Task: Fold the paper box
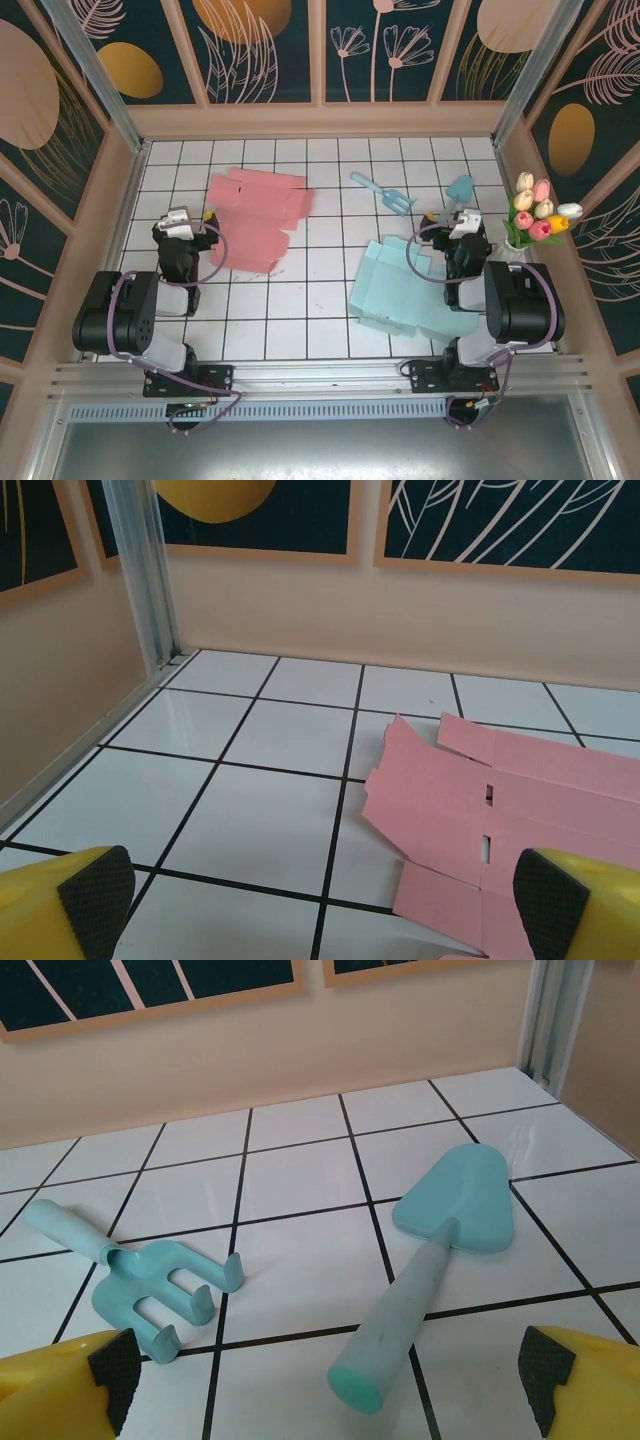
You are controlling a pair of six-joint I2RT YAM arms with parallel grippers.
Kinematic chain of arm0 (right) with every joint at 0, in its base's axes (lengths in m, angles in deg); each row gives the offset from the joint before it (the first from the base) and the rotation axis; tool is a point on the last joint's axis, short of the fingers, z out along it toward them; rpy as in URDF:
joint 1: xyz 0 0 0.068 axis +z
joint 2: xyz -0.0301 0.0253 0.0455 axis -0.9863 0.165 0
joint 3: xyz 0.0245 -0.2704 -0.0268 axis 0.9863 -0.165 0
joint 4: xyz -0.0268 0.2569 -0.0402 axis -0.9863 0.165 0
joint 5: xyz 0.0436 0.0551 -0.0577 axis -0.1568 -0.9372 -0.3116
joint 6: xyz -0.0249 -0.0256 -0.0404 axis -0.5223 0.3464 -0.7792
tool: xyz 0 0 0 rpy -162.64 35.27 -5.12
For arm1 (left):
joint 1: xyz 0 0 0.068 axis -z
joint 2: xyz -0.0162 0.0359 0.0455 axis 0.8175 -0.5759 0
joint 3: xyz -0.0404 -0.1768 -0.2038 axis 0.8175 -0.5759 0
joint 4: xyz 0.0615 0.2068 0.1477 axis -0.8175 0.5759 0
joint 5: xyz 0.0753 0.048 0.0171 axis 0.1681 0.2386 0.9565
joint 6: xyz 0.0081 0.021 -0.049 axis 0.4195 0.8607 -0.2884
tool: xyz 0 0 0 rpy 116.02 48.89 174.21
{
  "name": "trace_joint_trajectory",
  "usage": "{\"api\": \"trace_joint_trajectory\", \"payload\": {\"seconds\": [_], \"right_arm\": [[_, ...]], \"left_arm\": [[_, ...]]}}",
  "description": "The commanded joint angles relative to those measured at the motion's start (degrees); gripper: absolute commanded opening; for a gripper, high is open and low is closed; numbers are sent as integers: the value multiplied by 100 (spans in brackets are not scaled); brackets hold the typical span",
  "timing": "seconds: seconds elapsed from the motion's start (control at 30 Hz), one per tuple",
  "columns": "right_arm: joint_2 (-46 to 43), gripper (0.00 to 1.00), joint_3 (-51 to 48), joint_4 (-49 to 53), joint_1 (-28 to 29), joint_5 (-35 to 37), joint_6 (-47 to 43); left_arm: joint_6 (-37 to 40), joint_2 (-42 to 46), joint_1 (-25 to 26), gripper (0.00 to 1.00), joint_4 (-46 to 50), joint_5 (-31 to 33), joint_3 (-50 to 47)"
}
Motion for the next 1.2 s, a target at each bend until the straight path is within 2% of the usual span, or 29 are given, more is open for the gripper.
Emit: {"api": "trace_joint_trajectory", "payload": {"seconds": [0.0, 1.17], "right_arm": [[18, 99, 63, -123, 20, -103, -68], [21, 99, 64, -119, 0, -143, -56]], "left_arm": [[92, 23, 23, 99, -94, -91, 17], [73, 51, -111, 99, 81, -467, 99]]}}
